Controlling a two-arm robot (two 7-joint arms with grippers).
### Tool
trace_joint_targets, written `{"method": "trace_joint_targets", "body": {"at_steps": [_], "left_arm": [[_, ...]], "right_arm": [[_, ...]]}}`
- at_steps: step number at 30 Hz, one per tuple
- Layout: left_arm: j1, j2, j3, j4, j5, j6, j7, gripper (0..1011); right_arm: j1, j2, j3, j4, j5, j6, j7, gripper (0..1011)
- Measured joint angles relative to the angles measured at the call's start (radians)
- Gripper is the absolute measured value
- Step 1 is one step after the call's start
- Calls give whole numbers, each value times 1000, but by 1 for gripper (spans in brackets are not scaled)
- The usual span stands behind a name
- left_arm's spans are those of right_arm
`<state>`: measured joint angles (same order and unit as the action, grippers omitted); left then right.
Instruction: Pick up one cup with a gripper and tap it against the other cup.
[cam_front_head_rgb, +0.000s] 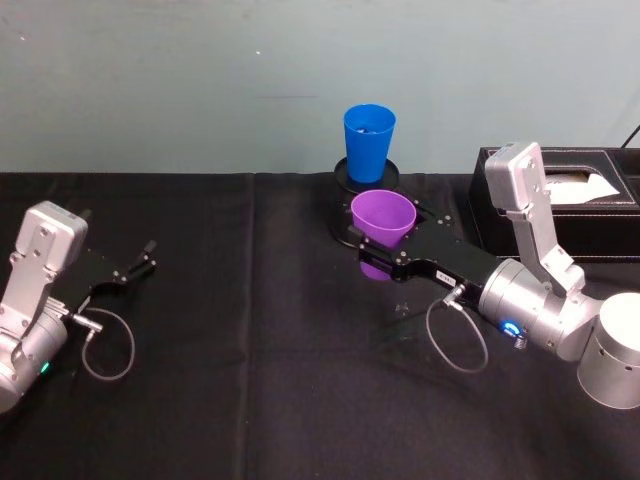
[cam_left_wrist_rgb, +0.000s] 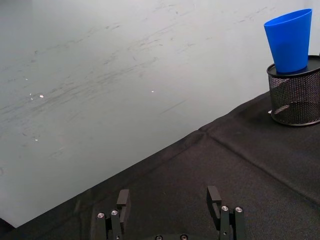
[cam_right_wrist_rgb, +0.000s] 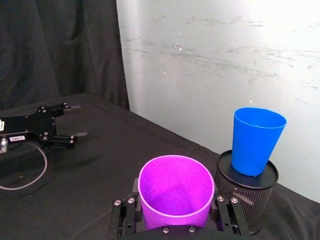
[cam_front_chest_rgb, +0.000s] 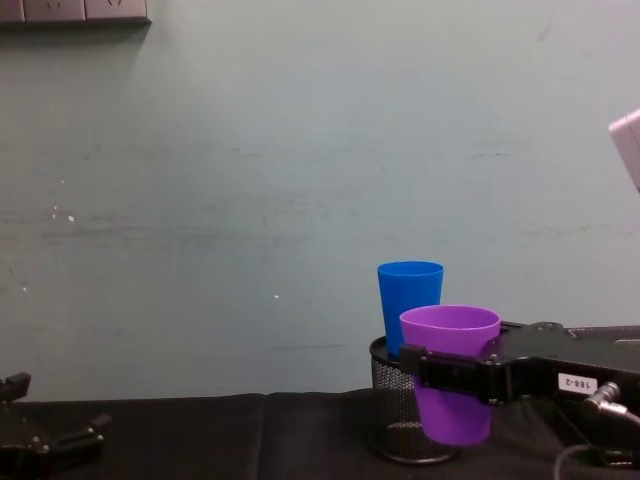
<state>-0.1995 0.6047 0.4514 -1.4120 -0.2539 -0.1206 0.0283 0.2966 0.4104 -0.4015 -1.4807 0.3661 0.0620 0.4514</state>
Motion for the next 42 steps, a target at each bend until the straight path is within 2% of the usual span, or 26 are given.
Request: {"method": "trace_joint_targets", "body": {"at_steps": [42], "left_arm": [[0, 0, 0, 0, 0, 0, 0, 1000]], "right_arm": [[0, 0, 0, 0, 0, 0, 0, 724]]}}
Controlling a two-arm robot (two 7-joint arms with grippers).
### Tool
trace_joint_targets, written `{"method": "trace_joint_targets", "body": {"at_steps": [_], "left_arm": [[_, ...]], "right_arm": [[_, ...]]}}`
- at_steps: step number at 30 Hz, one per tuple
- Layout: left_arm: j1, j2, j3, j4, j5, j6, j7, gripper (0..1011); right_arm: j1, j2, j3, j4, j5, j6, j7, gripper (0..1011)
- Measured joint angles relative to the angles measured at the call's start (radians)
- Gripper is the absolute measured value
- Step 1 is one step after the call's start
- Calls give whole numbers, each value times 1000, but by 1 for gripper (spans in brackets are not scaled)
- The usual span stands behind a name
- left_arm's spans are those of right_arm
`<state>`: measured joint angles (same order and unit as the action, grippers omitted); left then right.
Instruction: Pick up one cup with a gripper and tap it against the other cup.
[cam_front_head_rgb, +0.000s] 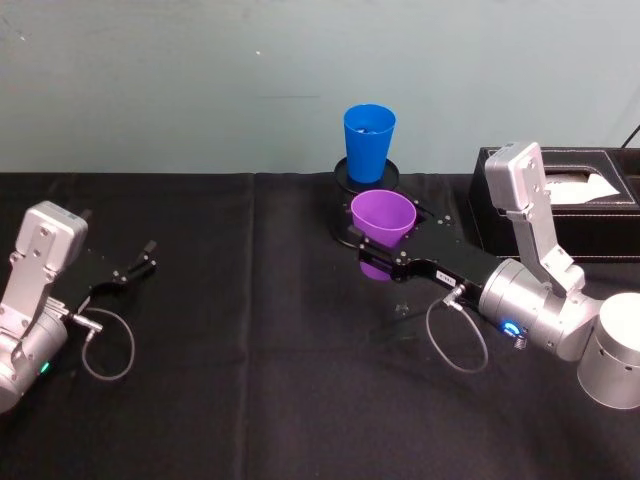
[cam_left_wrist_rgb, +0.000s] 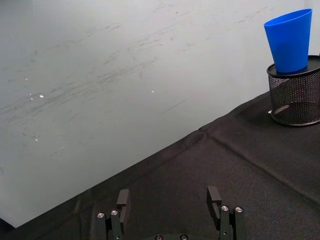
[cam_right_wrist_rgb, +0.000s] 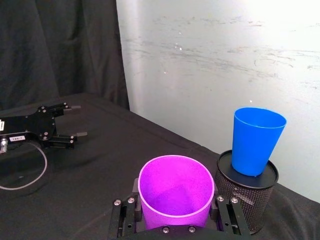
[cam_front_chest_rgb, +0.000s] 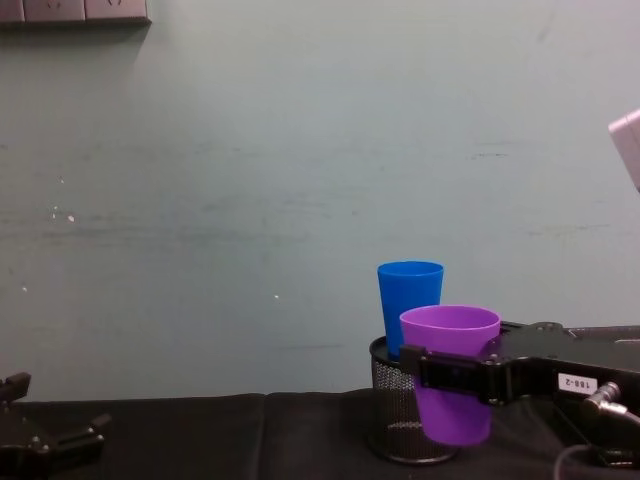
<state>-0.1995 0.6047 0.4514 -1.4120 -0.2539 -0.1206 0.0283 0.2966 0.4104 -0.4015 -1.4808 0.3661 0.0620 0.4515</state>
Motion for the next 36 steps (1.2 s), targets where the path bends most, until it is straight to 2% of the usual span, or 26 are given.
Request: {"method": "trace_joint_targets", "body": {"at_steps": [25, 31, 36], "left_arm": [[0, 0, 0, 0, 0, 0, 0, 1000], [0, 0, 0, 0, 0, 0, 0, 1000], [0, 0, 0, 0, 0, 0, 0, 1000]], "right_arm": [[13, -7, -9, 17, -1, 4, 5, 724], [64, -39, -14, 79, -8, 32, -17, 724], [132, -84, -10, 174, -6, 55, -32, 724]]}}
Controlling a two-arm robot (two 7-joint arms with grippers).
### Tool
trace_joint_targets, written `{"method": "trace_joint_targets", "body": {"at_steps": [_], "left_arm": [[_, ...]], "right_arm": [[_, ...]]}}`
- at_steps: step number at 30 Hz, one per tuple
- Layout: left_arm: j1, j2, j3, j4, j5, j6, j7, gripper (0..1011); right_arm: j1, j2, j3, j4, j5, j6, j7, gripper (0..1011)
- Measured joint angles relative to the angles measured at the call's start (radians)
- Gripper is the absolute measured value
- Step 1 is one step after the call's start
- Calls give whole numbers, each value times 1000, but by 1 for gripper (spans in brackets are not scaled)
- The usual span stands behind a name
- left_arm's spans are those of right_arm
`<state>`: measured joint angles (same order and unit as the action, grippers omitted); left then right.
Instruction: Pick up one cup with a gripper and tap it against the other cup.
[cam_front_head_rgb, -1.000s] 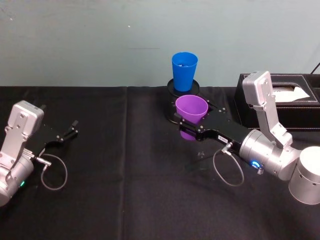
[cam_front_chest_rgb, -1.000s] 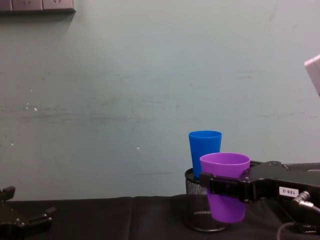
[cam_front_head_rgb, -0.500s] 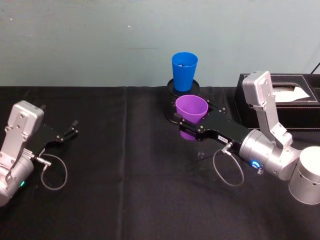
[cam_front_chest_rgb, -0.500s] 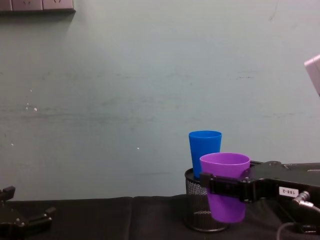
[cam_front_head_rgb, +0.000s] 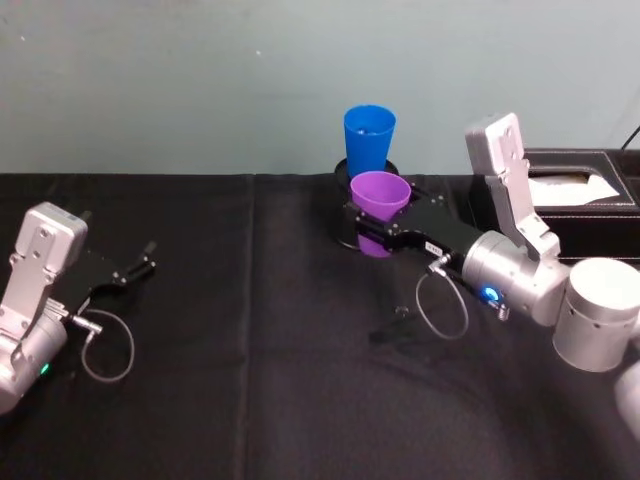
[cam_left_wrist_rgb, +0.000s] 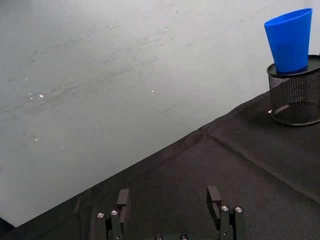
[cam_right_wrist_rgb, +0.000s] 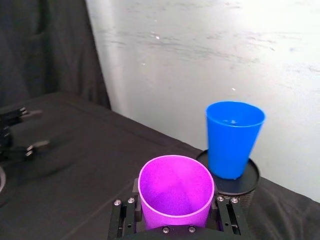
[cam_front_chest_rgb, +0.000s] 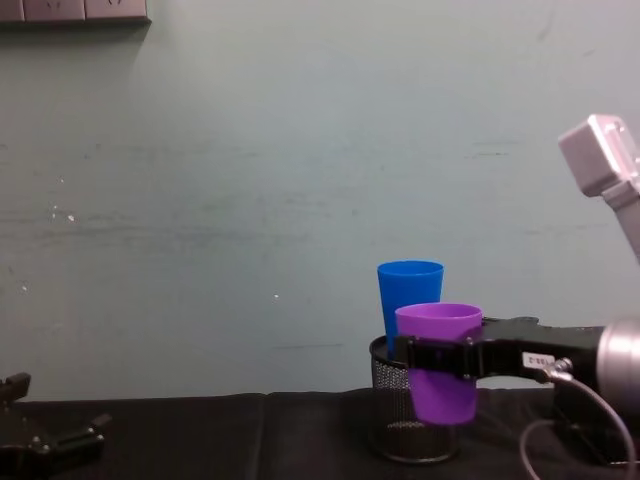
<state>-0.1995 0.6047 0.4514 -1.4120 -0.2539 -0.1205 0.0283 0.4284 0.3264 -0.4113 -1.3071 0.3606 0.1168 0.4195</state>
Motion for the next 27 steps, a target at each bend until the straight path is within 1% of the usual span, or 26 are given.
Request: {"method": "trace_joint_targets", "body": {"at_steps": [1, 2, 3, 4, 6, 10, 15, 19, 27], "left_arm": [[0, 0, 0, 0, 0, 0, 0, 1000], [0, 0, 0, 0, 0, 0, 0, 1000], [0, 0, 0, 0, 0, 0, 0, 1000], [0, 0, 0, 0, 0, 0, 0, 1000], [0, 0, 0, 0, 0, 0, 0, 1000], [0, 0, 0, 0, 0, 0, 0, 1000], [0, 0, 0, 0, 0, 0, 0, 1000], [0, 0, 0, 0, 0, 0, 0, 1000], [0, 0, 0, 0, 0, 0, 0, 1000]], "right_arm": [[10, -7, 1, 16, 3, 4, 0, 724], [31, -20, 3, 46, 11, 11, 2, 724], [31, -20, 3, 46, 11, 11, 2, 724], [51, -32, 5, 74, 21, 16, 8, 724], [74, -46, 6, 107, 31, 19, 15, 724], [109, -64, 6, 148, 41, 19, 22, 724], [133, -77, 8, 178, 56, 23, 29, 724], [155, -87, 11, 203, 77, 35, 38, 724], [175, -93, 13, 223, 106, 49, 45, 724]]}}
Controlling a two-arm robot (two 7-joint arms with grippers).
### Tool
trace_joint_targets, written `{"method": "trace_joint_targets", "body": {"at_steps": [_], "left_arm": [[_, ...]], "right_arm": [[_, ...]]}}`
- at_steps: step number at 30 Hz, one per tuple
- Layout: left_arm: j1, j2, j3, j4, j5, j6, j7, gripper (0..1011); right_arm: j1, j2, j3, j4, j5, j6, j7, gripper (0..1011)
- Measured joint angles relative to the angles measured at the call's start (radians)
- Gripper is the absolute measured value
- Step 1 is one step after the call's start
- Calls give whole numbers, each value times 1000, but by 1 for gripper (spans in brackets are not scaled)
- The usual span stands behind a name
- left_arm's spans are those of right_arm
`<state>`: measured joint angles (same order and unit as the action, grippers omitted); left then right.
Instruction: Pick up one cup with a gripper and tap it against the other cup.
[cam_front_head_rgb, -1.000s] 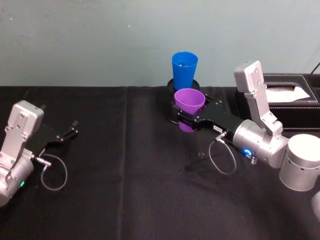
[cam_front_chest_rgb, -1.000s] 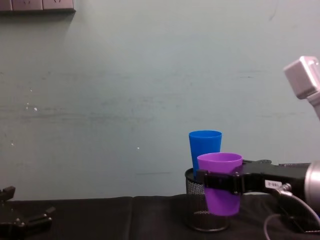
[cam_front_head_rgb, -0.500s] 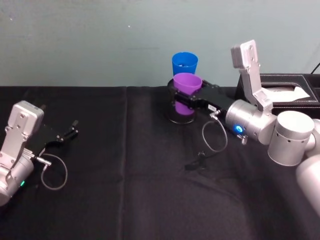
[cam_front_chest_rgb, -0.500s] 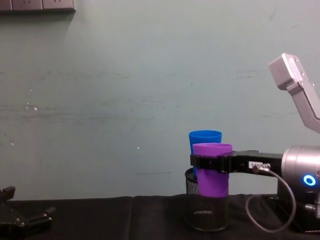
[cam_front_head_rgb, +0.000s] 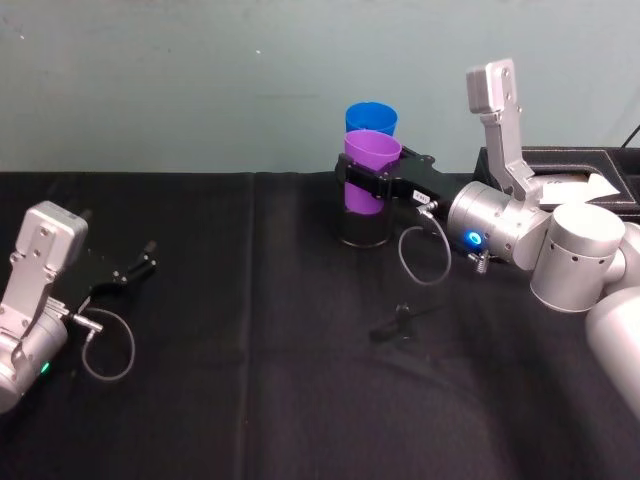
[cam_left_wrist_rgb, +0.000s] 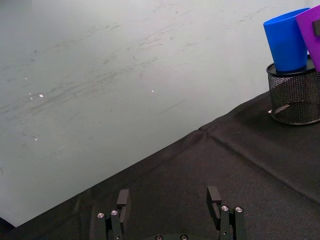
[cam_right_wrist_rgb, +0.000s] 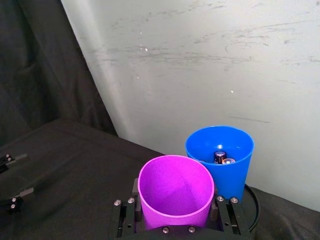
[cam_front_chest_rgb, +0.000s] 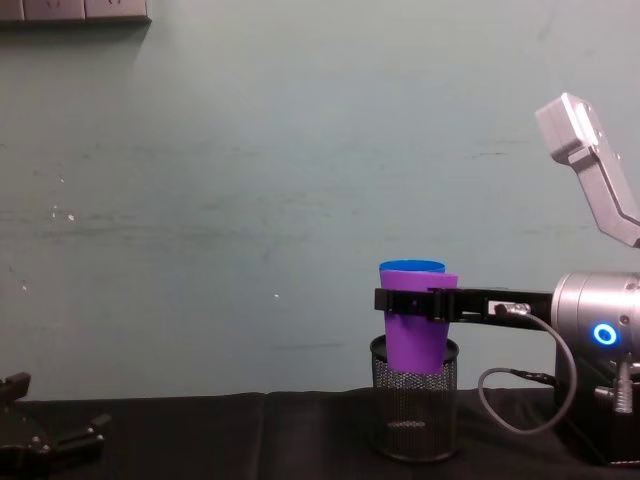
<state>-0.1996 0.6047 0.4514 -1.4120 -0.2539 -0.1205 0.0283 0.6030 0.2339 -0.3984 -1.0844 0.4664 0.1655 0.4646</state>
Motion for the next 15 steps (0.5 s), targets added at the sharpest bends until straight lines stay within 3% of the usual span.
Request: {"method": "trace_joint_targets", "body": {"at_steps": [15], "left_arm": [[0, 0, 0, 0, 0, 0, 0, 1000]], "right_arm": [[3, 3, 2, -2, 38, 19, -6, 724]]}}
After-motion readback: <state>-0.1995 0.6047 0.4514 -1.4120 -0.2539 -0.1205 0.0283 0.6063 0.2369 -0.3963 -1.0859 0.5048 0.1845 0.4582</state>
